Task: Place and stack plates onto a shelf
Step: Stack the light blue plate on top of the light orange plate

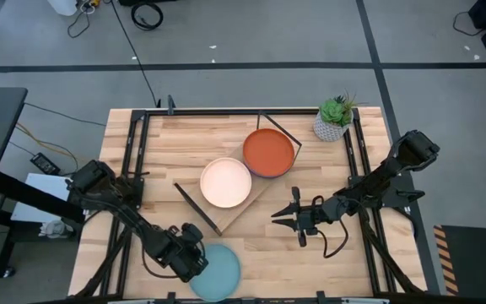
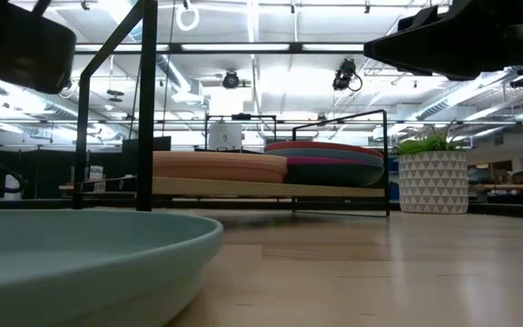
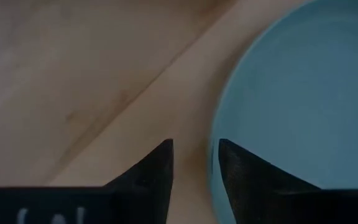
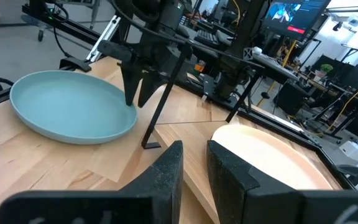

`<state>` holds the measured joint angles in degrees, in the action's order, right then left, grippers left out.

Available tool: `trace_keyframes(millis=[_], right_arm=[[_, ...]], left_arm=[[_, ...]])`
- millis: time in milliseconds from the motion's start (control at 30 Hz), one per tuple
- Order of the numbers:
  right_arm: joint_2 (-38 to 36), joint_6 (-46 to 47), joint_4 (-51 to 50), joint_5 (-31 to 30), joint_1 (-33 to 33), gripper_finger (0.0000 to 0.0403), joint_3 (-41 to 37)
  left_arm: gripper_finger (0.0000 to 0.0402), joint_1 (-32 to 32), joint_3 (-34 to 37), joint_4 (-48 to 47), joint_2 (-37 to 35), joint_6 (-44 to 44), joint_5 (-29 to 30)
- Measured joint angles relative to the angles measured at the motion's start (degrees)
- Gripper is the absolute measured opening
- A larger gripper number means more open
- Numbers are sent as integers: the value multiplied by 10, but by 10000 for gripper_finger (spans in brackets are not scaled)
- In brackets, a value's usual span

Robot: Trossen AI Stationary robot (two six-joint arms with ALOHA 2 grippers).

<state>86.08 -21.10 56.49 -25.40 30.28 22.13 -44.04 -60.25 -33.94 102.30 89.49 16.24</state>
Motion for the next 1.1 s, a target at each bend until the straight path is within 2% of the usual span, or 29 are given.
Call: trace_keyframes(millis=[67, 200, 267, 467, 700, 900, 1000, 1100], right_arm=[[0, 0, 0, 0, 0, 77, 0], [0, 2, 0, 0, 0, 77, 0], [0, 2, 0, 0, 0, 77, 0], [0, 5, -6, 0, 0, 77, 0], [0, 9, -5, 0, 0, 77, 0], [0, 11, -4, 6, 0, 77, 0], [0, 10, -3, 9, 0, 77, 0], [0, 12, -4, 11, 0, 77, 0]], left_arm=[[116, 3, 0, 1, 0, -1, 0], [37, 9, 0, 6, 0, -1, 0], [14, 9, 0, 6, 0, -1, 1], [9, 9, -16, -5, -7, -17, -5], [8, 8, -116, -39, -47, -94, 0], [8, 19, -237, -130, -65, -197, 106], [9, 40, -298, -168, -65, -258, 167], [10, 78, -333, -206, -66, -316, 198]])
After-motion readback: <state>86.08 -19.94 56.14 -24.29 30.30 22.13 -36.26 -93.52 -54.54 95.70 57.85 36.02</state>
